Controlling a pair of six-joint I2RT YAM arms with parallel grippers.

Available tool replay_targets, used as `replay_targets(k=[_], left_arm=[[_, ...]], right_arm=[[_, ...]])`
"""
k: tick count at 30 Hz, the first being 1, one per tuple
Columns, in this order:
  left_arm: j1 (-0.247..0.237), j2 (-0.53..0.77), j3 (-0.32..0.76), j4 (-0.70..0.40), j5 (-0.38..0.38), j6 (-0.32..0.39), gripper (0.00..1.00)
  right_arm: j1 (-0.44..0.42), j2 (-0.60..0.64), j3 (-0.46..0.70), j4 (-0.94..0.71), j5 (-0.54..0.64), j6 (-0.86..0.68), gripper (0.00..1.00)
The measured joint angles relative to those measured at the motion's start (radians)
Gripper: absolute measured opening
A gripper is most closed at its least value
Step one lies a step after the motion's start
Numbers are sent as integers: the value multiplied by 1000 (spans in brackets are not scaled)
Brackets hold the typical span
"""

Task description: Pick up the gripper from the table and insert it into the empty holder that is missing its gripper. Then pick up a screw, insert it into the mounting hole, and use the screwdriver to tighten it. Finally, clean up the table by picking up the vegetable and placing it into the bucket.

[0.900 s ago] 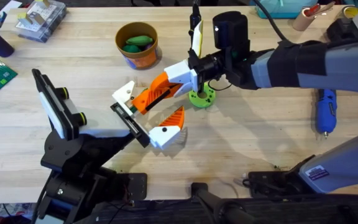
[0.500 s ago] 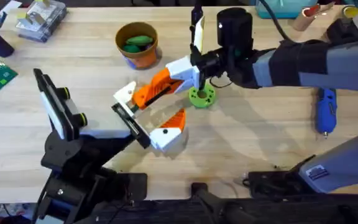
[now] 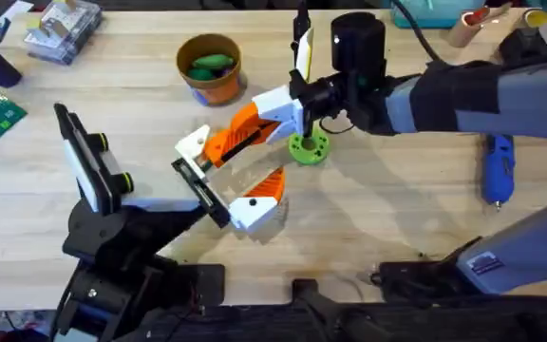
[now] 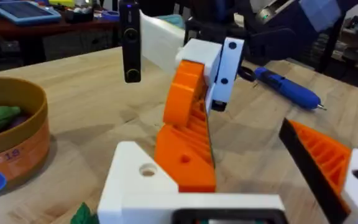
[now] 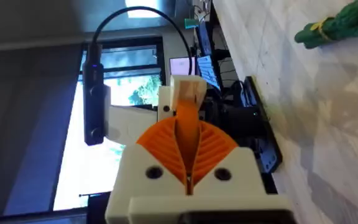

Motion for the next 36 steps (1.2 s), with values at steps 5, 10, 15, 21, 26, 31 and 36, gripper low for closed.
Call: replay_targets(k=[5,10,15,21,26,31,36], left_arm=[[0,0,0,-1,10,-7,987],[0,0,0,-2,28,-28,987],[0,6,0,-3,34,-52,988],[5,5,0,-2,20,-51,988],[8,5,0,-1,6,-49,988],[8,5,0,-2,2,-51,987],[8,5,0,-2,2,-56,986]], right_arm=[[5,0,0,-12,30,0,13],[13,27,6,-2,43,0,13],[42,51,26,2,57,0,14],[67,60,52,2,84,0,14],[75,63,65,-1,99,0,14],[76,63,67,-16,110,0,15],[76,63,78,-53,110,39,13]])
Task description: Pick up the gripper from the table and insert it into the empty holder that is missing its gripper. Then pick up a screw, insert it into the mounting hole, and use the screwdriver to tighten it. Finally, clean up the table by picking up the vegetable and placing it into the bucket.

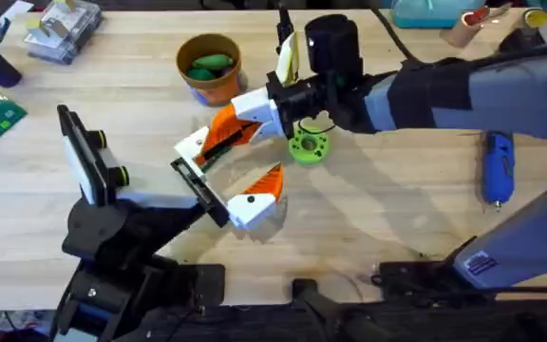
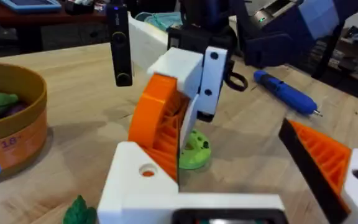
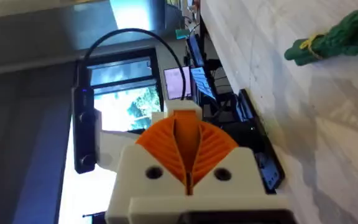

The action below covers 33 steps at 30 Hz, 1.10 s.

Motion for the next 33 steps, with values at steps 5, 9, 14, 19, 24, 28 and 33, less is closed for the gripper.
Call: replay_targets(k=[5,9,14,19,24,28,33], left_arm=[[0,0,0,0,0,-3,987],[0,0,0,0,0,-3,987],[0,0,0,-1,0,-1,987],[1,-4,0,0,-12,25,987],[0,-4,0,0,-4,38,987],[-9,-4,1,-2,31,43,986],[-13,-4,1,-3,59,43,986]], right_arm=[[0,0,1,-3,2,22,13],[0,0,1,-1,1,24,12],[0,0,1,14,-7,24,11],[4,9,0,81,-9,32,154],[18,13,0,87,3,35,411],[32,13,0,93,0,35,565],[59,13,0,93,-2,35,780]])
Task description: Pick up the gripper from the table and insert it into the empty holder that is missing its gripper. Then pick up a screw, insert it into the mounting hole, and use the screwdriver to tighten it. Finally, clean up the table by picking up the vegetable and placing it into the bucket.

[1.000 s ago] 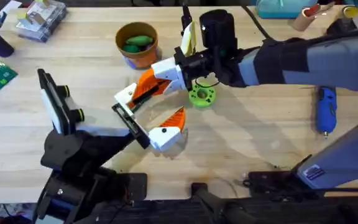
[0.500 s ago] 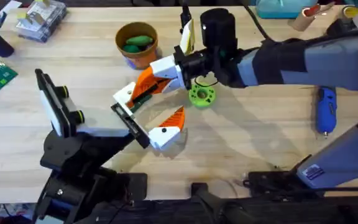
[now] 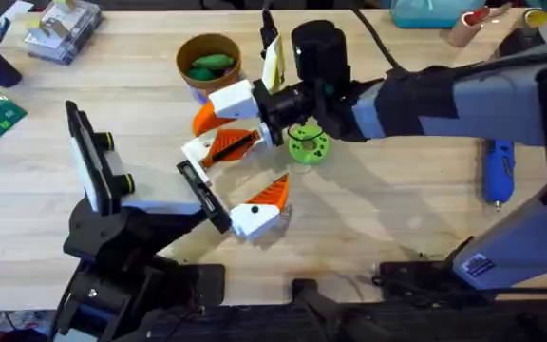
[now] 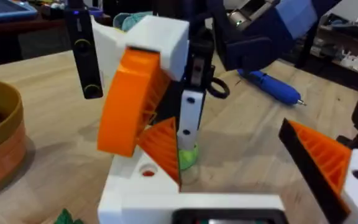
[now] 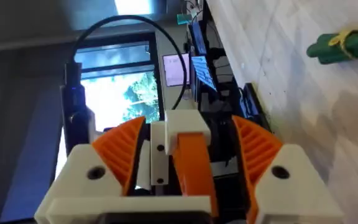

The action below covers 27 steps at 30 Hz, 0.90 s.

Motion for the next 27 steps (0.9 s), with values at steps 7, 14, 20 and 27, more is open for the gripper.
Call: replay_targets(k=[7,14,20,27], left_arm=[[0,0,0,0,6,0,986],[0,0,0,0,10,0,986],[0,0,0,0,10,0,986],[0,0,0,0,10,0,986]], right_arm=[[-17,0,0,0,-1,0,988],[-87,0,0,-8,-3,-11,994],[-197,0,0,-9,86,-78,997],[-360,-1,14,-44,447,-313,996]])
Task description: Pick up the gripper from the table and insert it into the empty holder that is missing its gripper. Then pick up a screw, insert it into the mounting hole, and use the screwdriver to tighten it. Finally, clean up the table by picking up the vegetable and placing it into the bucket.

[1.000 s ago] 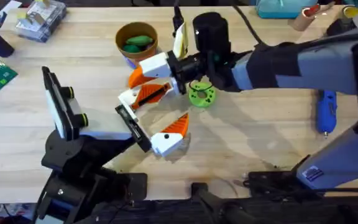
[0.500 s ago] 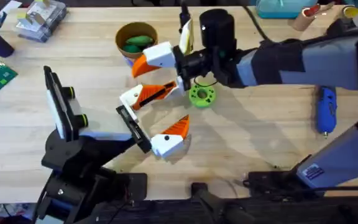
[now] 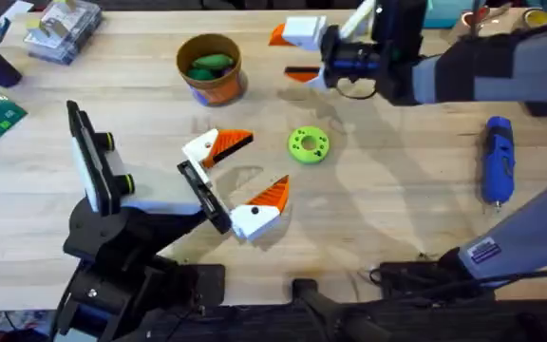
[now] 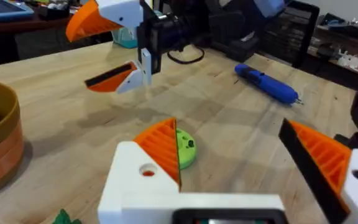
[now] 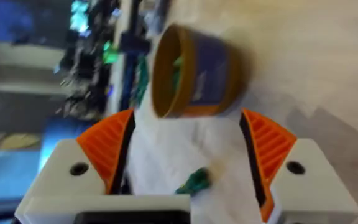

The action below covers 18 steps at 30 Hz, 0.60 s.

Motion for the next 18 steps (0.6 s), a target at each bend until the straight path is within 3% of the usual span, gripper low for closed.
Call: replay_targets(k=[7,18], left_arm=[[0,0,0,0,0,0,986],[0,0,0,0,0,0,986]], right_arm=[[-30,-115,61,-376,156,-222,996],[-29,-542,100,-1126,273,-506,997]])
